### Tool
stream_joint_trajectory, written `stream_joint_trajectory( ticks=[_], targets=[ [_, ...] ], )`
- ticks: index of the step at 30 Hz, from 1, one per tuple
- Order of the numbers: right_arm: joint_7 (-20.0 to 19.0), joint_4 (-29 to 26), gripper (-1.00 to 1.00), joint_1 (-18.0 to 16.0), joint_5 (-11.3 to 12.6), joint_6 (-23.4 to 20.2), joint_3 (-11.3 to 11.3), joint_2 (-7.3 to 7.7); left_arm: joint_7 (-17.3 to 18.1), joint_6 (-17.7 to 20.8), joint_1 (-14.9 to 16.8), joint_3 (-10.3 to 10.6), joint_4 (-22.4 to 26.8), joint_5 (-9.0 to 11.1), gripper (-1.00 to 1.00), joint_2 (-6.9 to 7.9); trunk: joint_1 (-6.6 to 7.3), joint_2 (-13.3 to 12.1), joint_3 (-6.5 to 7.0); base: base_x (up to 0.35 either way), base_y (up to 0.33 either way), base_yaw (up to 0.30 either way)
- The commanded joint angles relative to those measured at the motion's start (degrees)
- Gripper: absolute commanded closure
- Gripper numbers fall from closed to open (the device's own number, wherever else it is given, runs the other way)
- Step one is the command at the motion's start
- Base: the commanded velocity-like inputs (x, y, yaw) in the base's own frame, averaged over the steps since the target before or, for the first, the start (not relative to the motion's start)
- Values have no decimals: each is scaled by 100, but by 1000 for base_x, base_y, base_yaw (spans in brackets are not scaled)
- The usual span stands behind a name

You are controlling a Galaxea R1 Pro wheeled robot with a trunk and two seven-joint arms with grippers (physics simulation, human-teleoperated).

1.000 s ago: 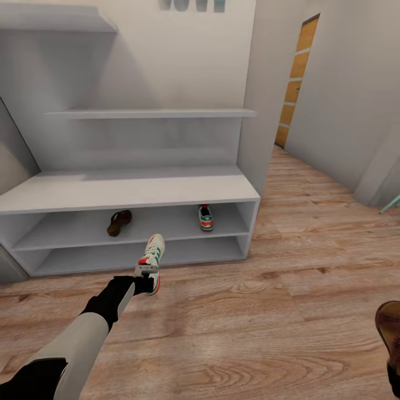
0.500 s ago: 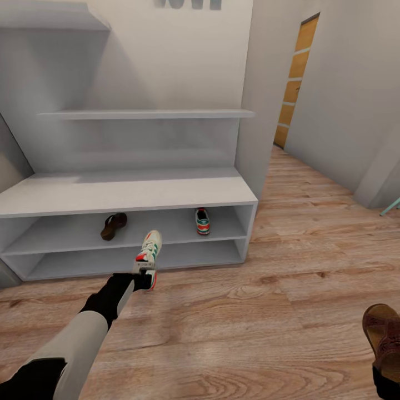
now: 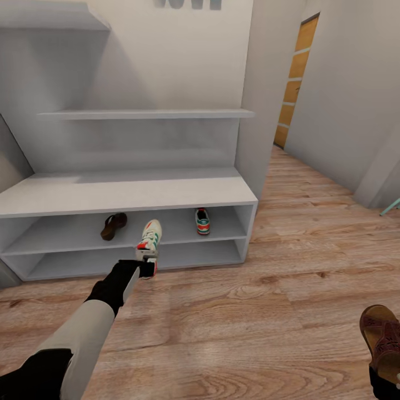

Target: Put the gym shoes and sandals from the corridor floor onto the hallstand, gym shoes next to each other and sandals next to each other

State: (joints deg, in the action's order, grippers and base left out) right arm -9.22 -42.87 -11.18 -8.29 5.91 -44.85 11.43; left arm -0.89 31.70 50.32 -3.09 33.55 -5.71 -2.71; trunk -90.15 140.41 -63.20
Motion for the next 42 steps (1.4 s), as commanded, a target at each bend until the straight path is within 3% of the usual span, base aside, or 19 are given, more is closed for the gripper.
stream_joint_trajectory(
  ticks=[1, 14, 42],
  targets=[
    [-44, 1, 100, -7, -59, 24, -34, -6, -15, 59, 22, -33, 9, -56, 100, -17, 1, 2, -5, 0, 0, 0],
    [-44, -2, 100, -7, -59, 19, -15, -9, -521, 481, 9, -33, 6, -63, 100, -73, 1, 2, -5, 1, 0, 0],
    [-44, -13, 100, -7, -59, 15, -23, -9, -518, 570, -13, -34, 11, -53, 100, -76, 1, 2, -5, 216, -145, 0]
  ],
)
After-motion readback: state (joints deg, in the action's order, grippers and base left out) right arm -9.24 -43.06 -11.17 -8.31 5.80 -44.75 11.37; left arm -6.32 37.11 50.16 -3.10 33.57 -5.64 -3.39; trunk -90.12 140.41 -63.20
